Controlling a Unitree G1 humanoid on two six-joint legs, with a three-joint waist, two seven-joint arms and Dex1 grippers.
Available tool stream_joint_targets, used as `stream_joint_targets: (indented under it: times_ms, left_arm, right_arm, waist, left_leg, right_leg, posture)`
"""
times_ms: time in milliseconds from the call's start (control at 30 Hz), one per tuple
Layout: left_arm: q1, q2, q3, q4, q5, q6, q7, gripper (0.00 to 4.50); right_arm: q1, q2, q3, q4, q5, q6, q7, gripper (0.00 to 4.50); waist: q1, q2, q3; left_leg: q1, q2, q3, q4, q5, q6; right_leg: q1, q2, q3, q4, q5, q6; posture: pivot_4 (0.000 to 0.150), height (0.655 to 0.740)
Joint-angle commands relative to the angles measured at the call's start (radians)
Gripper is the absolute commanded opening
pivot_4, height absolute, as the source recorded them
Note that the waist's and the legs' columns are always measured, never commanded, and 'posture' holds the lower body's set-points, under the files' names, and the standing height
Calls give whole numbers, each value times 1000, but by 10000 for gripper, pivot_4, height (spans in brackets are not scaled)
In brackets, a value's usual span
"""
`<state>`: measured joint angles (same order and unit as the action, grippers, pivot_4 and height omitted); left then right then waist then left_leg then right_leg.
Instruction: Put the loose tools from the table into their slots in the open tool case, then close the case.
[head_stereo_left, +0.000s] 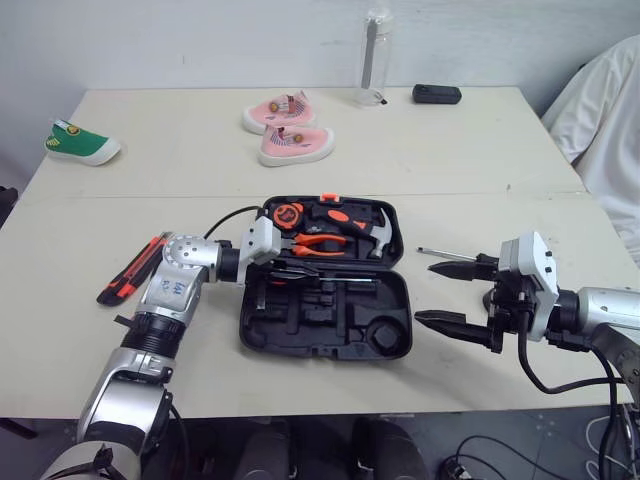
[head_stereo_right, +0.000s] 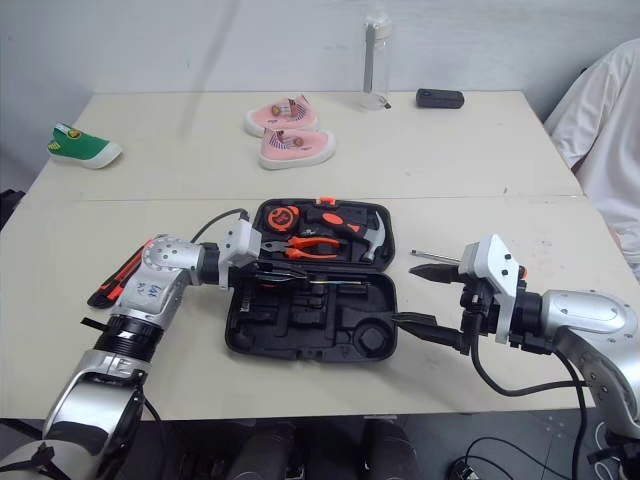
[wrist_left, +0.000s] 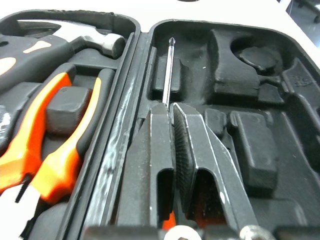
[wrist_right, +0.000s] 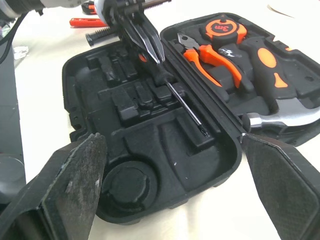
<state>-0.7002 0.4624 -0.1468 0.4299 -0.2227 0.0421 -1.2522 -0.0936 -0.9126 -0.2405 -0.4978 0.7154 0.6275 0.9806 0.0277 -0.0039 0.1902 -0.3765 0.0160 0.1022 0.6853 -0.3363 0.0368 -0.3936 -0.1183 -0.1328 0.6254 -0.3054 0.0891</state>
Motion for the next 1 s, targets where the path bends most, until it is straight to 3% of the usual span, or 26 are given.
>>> stream_joint_targets:
  times_ms: [33,200,300,533,667,767,867,1000]
  left_arm:
    - [-30,-6,-8,38,34,-58,8,188]
    - [-29,4,-59,83,111,-75,15,188]
    - [-3,19,-132,151,210,-190,17,188]
    - [-23,1,-180,229,284,-335,66,188]
    - [-40,-17,-170,238,270,-351,71,188]
    - [-66,-11,-79,153,151,-219,49,188]
    - [-47,58,38,-21,-14,12,14,8436]
    - [101,250,229,-291,-191,354,35,26460]
  right_arm:
    - [0,6,-26,-4,0,-19,-7,45000]
    - [5,9,-29,-4,-2,-17,-14,45000]
    - [11,19,-18,13,-21,-27,-26,45000]
    - [21,38,-8,48,-57,-34,-42,45000]
    - [18,35,-15,51,-57,-34,-38,45000]
    - [10,32,-43,38,-46,-35,-48,45000]
    - [22,29,-106,20,-14,-19,-64,45000]
    - [105,-9,-302,35,33,23,-38,45000]
  waist:
    - [-1,0,0]
    - [1,0,0]
    - [0,-1,-1]
    - [1,-2,-14]
    - [1,-2,-15]
    - [1,-2,-15]
    - [-4,-3,-14]
    - [-17,-4,-12]
  left_leg:
    - [0,0,0,0,0,0]
    - [0,0,0,0,0,0]
    - [1,0,0,0,0,0]
    - [6,0,0,-1,0,0]
    - [7,0,0,-1,-1,1]
    - [6,-1,-1,-1,-1,1]
    - [3,-2,0,-1,-1,2]
    - [0,0,-1,-2,0,1]
  right_leg:
    - [0,0,0,0,0,0]
    - [0,0,0,0,0,0]
    - [1,0,0,0,0,0]
    - [5,-1,0,-1,0,0]
    - [6,-9,0,-1,0,0]
    - [6,-11,-2,-1,0,0]
    - [3,-11,-3,0,0,0]
    - [0,-9,-3,0,0,0]
  posture:
    - [1500,7316]
    - [1500,7316]
    - [1500,7316]
    - [1500,7316]
    - [1500,7316]
    - [1500,7316]
    - [1500,7316]
    - [1500,7316]
